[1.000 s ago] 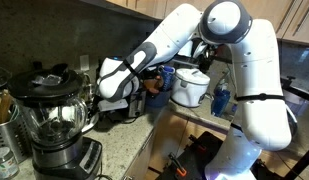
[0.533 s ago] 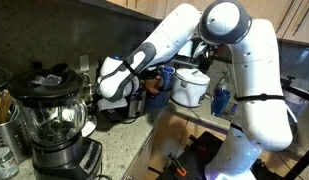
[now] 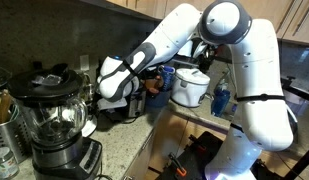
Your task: Clean the plate with the towel and move it a bit
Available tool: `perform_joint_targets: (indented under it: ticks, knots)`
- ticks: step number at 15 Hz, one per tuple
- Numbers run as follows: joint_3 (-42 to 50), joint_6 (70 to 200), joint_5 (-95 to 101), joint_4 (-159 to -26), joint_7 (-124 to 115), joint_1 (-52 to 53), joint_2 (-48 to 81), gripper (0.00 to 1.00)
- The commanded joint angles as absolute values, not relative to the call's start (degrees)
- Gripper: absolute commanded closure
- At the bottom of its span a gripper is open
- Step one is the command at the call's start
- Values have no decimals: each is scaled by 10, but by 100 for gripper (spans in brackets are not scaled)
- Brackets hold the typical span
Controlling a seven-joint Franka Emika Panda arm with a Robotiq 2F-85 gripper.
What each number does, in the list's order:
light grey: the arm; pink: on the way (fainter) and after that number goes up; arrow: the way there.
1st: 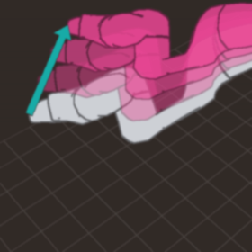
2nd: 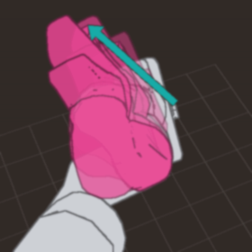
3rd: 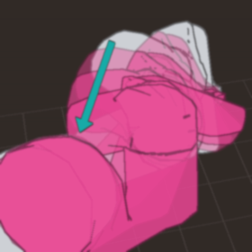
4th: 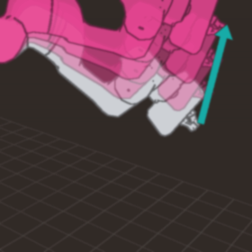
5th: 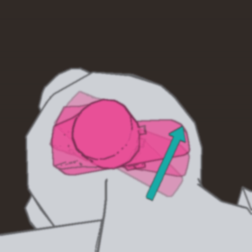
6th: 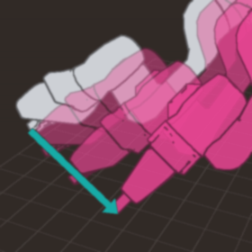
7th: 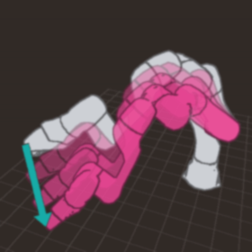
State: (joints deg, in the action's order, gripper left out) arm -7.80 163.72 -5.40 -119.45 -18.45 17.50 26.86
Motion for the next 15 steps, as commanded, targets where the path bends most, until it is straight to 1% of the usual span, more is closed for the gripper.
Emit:
perform_joint_targets:
  ticks: [1,2,3,4,5,10,11,15]
  knots:
    - [-61,1632,-42,-1198,-191,191,268,90]
    - [-57,1624,-38,-1199,-192,194,266,89]
    - [-56,1621,-37,-1199,-191,194,266,47]
    - [-56,1621,-37,-1198,-191,195,266,46]
    - [-54,1621,-36,-1199,-192,196,266,41]
    - [-80,1632,-69,-1197,-185,181,273,2]
    - [-85,1638,-78,-1197,-185,178,275,0]
    - [-126,1654,-142,-1190,-184,156,282,0]
